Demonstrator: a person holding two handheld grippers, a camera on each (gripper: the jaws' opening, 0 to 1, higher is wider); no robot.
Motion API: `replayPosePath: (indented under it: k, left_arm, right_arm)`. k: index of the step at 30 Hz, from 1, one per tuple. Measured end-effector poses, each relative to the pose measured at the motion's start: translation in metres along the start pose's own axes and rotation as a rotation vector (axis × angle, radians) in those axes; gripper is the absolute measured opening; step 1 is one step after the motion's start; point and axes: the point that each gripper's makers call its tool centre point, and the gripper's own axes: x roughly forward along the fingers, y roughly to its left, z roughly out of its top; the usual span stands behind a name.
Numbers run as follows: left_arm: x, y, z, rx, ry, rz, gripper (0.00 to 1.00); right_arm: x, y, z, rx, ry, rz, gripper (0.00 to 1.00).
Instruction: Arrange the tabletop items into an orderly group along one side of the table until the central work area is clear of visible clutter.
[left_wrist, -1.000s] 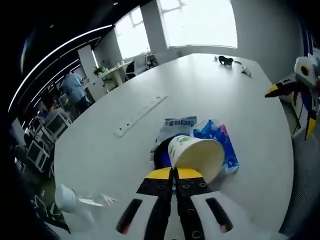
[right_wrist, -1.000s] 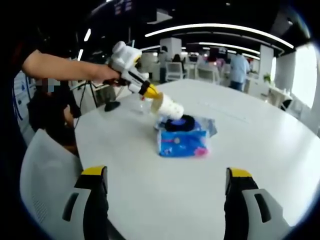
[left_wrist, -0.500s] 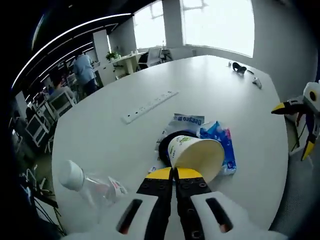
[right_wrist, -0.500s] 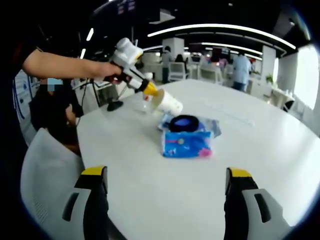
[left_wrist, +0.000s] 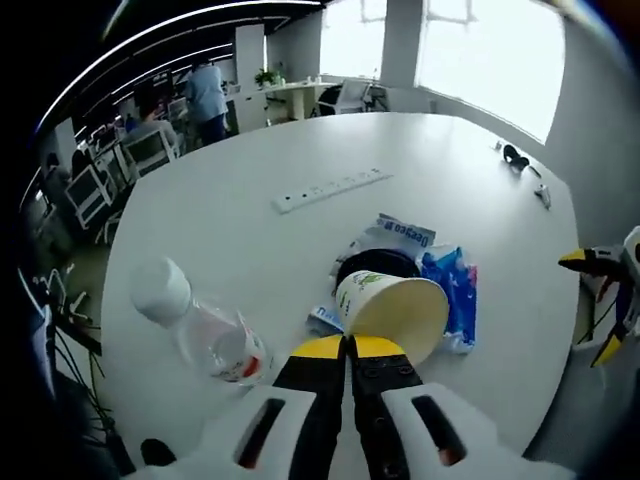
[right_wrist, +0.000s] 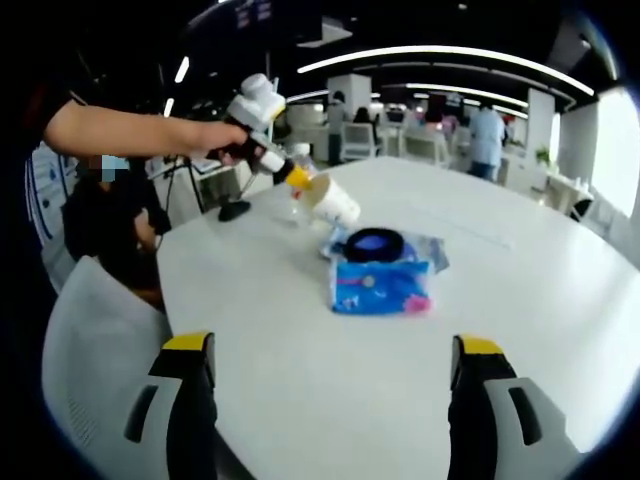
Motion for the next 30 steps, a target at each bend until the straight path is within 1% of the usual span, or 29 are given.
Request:
replayPosePath:
  k: [4, 8, 9, 12, 13, 16, 23, 30]
  left_arm:
    - [-0.002, 0.003, -0.005, -0.017, 0.012, 0.023, 0.0]
    - [-0.004, 0.01, -0.008, -0.076, 0.018, 0.044, 0.0]
    - [-0.005, 0.012, -0.009, -0.107, 0.024, 0.048, 0.0]
    - [-0.006, 0.018, -0.011, -0.142, 0.028, 0.068, 0.0]
    - [-0.006, 0.019, -0.011, -0.164, 0.03, 0.07, 0.0]
    - [-0.006, 0.02, -0.013, -0.196, 0.036, 0.075, 0.0]
    - [-0.006, 0.025, -0.019, -0.226, 0.059, 0.103, 0.0]
    - [-0.009, 0.026, -0.03, -0.222, 0.11, 0.112, 0.0]
  right_arm:
    - [0.002, 0.002, -0.001, 0.006, 0.003, 0.011, 0.96]
    - [0.003, 0.004, -0.002, 0.0, 0.007, 0.015, 0.96]
    - [0.003, 0.005, -0.002, -0.001, 0.009, 0.017, 0.96]
    - [0.003, 0.006, -0.003, -0.008, 0.015, 0.02, 0.96]
    - [0.003, 0.006, -0.003, -0.009, 0.015, 0.02, 0.96]
    - [0.003, 0.005, -0.003, -0.01, 0.016, 0.019, 0.96]
    - [0.002, 0.004, -0.002, -0.012, 0.015, 0.018, 0.96]
    - [0.003, 0.004, -0.002, -0.011, 0.015, 0.023, 0.96]
